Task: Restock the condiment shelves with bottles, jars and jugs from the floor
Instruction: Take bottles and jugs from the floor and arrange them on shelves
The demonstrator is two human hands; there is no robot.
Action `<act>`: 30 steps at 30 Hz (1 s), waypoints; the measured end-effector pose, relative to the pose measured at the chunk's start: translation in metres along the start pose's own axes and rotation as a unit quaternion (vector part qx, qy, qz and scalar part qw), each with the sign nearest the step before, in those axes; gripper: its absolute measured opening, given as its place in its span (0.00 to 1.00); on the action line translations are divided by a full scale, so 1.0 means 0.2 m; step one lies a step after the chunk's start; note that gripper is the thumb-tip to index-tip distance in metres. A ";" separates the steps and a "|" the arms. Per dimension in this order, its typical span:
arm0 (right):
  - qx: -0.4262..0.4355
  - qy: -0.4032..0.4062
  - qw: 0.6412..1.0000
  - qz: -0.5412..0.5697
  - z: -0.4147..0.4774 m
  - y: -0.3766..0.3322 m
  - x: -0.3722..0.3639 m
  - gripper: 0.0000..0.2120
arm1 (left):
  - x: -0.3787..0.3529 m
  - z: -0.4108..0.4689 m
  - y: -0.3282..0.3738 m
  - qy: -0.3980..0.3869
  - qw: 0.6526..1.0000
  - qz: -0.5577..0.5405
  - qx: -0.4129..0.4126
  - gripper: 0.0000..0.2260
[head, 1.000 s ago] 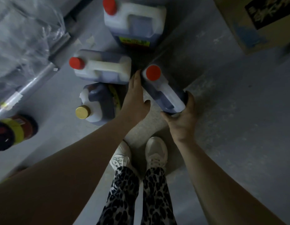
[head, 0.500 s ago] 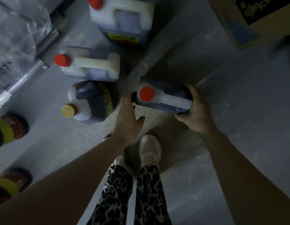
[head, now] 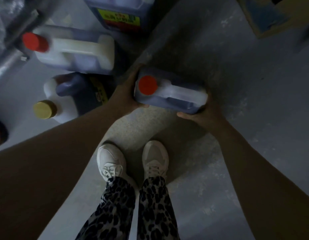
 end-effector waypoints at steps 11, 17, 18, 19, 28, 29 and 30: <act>-0.090 -0.143 0.953 0.250 -0.21 -0.11 0.00 0.40 | -0.03 -0.23 0.09 -0.173 0.973 -0.153 0.027 0.37; -0.154 -0.121 0.900 0.390 -0.45 -0.12 -0.08 0.25 | -0.04 -0.47 0.13 -0.177 0.945 -0.246 0.120 0.26; -0.159 -0.114 0.895 0.402 -0.50 -0.12 -0.10 0.23 | -0.03 -0.51 0.13 -0.171 0.942 -0.256 0.136 0.27; -0.162 -0.105 0.891 0.410 -0.54 -0.14 -0.10 0.22 | -0.02 -0.56 0.14 -0.167 0.938 -0.264 0.150 0.28; -0.156 -0.062 0.899 0.405 -0.91 -0.53 -0.07 0.24 | 0.28 -0.93 0.30 -0.174 0.926 -0.293 0.164 0.36; -0.152 -0.061 0.901 0.401 -0.95 -0.61 -0.06 0.25 | 0.33 -0.97 0.34 -0.173 0.926 -0.293 0.162 0.35; -0.148 -0.059 0.905 0.395 -1.00 -0.69 -0.04 0.26 | 0.40 -1.02 0.38 -0.170 0.927 -0.294 0.160 0.34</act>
Point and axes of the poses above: each hand's wrist, its own z-axis towards the middle knuckle, its own x-axis out of the back of the hand, y = z × x, the point moved 7 cm from there along z, towards the middle knuckle, and after that the axes turned 7 degrees about z, right-handed, at the moved point
